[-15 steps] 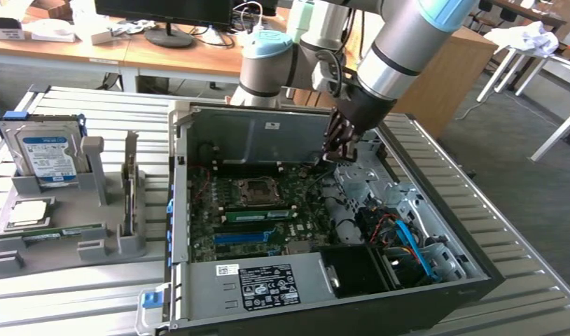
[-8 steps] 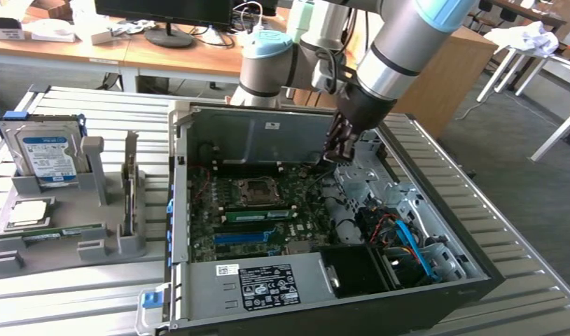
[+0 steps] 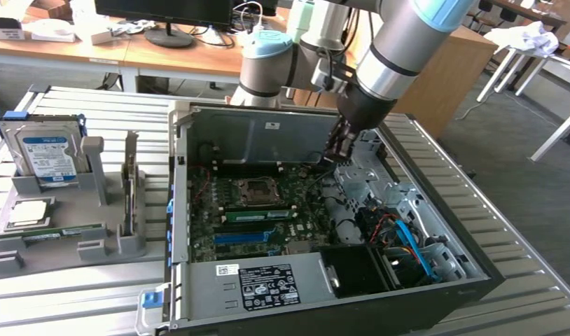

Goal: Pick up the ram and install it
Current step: 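Press down the ram until it locks into place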

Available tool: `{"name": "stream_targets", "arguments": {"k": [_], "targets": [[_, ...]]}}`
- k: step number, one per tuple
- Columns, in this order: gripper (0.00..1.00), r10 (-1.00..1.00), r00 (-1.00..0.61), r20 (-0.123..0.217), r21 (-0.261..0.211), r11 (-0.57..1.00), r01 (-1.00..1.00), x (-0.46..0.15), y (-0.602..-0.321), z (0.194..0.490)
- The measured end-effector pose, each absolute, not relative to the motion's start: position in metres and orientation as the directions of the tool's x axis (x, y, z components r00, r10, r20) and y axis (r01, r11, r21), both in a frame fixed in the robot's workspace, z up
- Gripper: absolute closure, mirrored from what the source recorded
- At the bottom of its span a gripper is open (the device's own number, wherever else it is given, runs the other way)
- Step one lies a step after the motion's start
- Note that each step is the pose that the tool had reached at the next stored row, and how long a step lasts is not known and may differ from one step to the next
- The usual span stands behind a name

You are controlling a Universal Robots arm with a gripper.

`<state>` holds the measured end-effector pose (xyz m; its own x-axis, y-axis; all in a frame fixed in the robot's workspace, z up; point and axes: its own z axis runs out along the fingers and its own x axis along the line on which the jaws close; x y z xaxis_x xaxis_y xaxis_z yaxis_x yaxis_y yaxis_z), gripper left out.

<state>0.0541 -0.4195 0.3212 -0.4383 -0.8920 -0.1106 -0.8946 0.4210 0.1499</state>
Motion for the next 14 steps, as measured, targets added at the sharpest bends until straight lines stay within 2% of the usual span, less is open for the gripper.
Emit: {"name": "stream_targets", "arguments": {"k": [14], "targets": [[0.9, -0.799, -0.592, -0.101, 0.145, 0.577, -0.804, 0.0541, -0.4195, 0.3211]]}}
